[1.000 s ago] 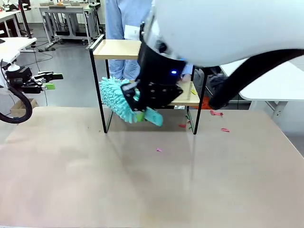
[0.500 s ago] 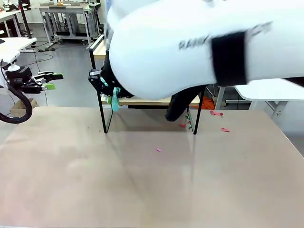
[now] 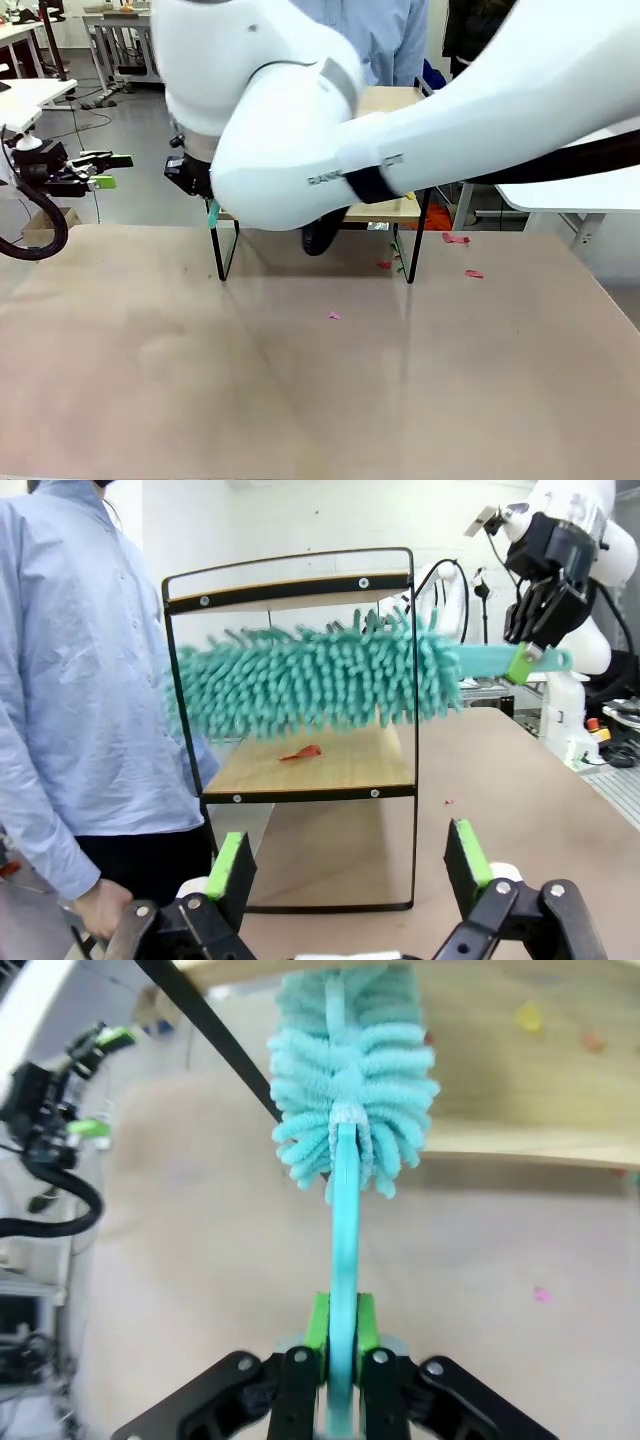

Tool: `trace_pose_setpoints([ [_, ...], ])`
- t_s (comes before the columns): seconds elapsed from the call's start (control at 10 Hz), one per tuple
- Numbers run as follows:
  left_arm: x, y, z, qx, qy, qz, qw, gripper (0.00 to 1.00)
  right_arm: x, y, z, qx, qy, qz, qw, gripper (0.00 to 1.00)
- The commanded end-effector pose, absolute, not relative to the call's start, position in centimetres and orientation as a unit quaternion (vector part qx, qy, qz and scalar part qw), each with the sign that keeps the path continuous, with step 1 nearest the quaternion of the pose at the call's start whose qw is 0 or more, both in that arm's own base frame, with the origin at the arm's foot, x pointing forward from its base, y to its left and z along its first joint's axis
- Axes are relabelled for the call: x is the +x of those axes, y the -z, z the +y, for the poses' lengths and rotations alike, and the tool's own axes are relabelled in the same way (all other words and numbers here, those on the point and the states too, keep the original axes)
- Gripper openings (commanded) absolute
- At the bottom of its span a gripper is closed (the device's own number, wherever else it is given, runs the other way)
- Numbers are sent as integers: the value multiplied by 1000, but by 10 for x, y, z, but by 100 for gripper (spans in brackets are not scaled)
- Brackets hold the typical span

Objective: Clean the shelf.
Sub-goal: Clean the specific section of the Shelf indicated by the human with the Duster.

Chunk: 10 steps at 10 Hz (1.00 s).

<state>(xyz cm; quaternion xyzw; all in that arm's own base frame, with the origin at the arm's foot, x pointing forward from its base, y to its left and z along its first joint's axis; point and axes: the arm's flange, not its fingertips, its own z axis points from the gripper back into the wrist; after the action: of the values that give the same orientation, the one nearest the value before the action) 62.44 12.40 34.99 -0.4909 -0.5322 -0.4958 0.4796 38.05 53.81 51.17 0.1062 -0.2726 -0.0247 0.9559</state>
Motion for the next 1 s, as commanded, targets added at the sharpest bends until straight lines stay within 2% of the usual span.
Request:
trace_pose_setpoints([
  [0.0, 623, -353, 124, -486, 504, -532, 476, 100, 403, -509, 567, 108, 44, -276, 954, 13],
  [0.4, 623, -353, 124, -486, 504, -532, 476, 100, 410, -491, 550, 113, 55, -224, 967, 13],
  [0.5, 623, -353, 124, -486, 504, -532, 476, 100, 412, -491, 540, 111, 66, -190, 973, 13],
  [0.6, 623, -353, 124, -486, 504, -532, 476, 100, 415, -483, 559, 107, 55, -240, 963, 13],
  [0.9, 623, -353, 124, -486, 504, -532, 476, 100, 417, -484, 557, 109, 63, -221, 967, 13],
])
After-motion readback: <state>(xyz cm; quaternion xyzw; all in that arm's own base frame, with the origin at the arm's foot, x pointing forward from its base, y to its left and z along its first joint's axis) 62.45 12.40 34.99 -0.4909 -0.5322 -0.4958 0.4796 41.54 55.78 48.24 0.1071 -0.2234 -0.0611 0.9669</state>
